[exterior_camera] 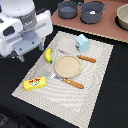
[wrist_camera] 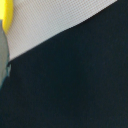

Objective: Interact with the objects in diverse but meaningful ways.

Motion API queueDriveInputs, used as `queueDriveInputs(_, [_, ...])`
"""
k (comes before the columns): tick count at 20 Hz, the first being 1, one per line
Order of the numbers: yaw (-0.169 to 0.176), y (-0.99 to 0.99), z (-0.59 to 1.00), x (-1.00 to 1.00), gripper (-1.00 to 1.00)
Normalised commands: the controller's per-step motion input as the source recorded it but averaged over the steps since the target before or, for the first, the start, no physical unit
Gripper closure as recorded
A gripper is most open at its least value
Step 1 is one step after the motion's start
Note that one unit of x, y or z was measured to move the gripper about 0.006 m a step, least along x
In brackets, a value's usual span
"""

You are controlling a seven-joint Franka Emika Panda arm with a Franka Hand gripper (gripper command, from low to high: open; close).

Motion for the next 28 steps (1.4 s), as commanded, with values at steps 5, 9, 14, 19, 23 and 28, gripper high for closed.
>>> queueDriveInputs(5, [0.151, -0.60, 0.07, 0.13, -1.00])
queueDriveInputs(9, [0.137, -0.38, 0.03, 0.24, -1.00])
queueDriveInputs(14, [0.105, -0.23, 0.12, 0.42, -1.00])
queueDriveInputs(19, [0.046, -0.07, 0.08, 0.67, -1.00])
queueDriveInputs(23, [0.002, -0.22, 0.06, 0.81, -1.00])
queueDriveInputs(28, [0.000, -0.31, 0.04, 0.78, -1.00])
